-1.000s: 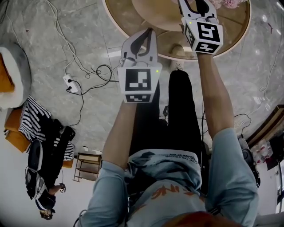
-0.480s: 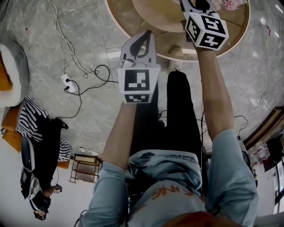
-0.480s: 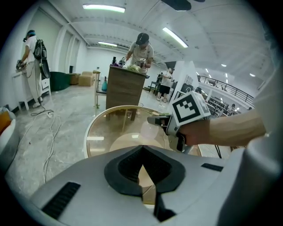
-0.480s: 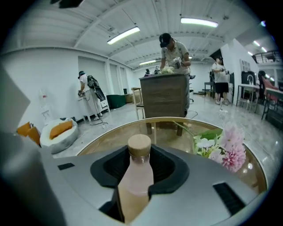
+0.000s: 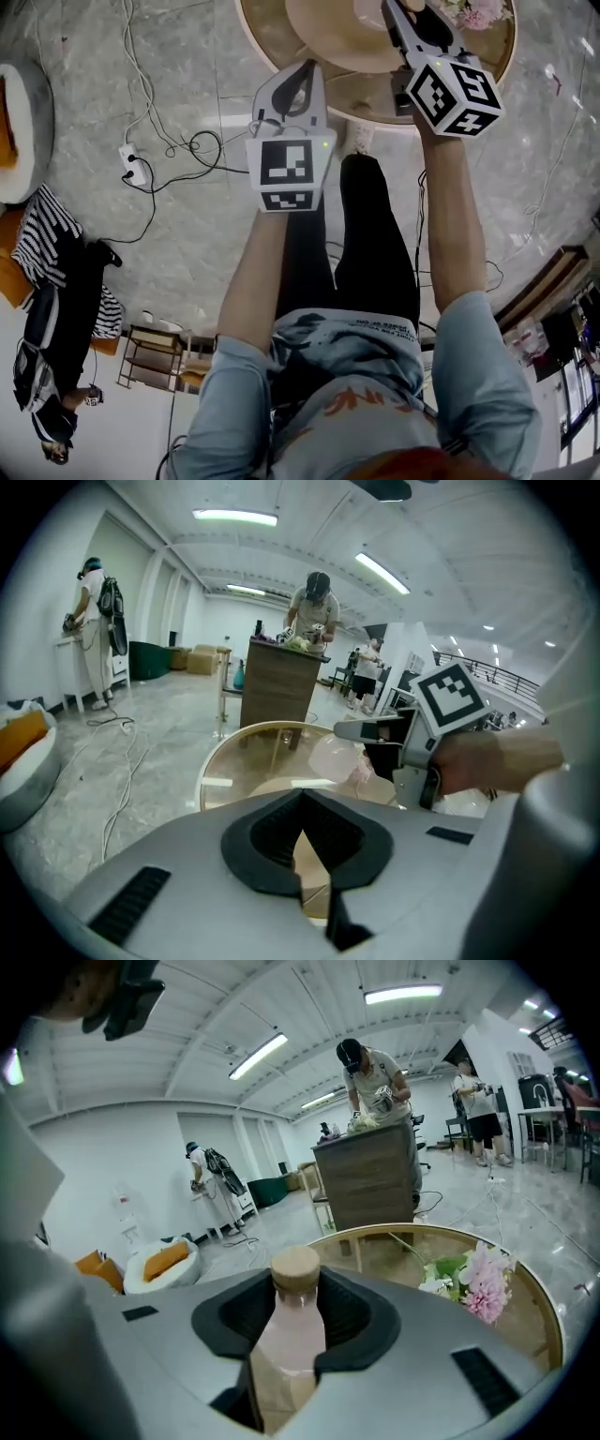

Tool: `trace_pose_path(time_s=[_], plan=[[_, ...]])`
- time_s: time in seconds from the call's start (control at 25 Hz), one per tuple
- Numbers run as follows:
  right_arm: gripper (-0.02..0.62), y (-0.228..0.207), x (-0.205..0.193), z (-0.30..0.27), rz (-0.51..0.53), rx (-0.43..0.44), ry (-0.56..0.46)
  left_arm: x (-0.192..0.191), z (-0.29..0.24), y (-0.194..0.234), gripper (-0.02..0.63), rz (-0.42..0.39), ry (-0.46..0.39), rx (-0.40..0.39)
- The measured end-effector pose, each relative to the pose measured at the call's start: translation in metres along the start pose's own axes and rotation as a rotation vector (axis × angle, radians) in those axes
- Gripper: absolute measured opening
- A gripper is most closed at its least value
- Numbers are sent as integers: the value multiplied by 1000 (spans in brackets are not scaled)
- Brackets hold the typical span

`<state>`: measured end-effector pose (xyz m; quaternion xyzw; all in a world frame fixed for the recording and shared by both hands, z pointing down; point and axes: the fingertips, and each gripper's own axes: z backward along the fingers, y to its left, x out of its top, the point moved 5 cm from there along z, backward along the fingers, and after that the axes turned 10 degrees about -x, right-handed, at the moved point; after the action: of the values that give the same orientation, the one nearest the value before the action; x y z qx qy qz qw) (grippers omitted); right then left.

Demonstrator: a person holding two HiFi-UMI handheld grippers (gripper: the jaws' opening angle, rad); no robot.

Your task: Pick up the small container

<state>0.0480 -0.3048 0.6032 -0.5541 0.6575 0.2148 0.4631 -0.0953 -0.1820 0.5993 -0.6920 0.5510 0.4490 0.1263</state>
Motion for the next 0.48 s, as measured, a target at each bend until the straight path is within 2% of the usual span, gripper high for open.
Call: trace_pose_path(time_s=[0.08, 0.2, 0.4, 0.48], plan=[[152, 5, 13, 19, -3, 27, -14, 14, 9, -5, 23, 11, -39, 24], [152, 12, 39, 46, 45, 69, -46, 42, 22, -15, 24, 23, -115, 65], [152, 13, 84, 113, 70, 125, -44, 81, 75, -62, 24, 97, -210, 131], [152, 22, 113, 141, 169, 143, -58, 104, 95, -75, 23, 118, -242, 160]])
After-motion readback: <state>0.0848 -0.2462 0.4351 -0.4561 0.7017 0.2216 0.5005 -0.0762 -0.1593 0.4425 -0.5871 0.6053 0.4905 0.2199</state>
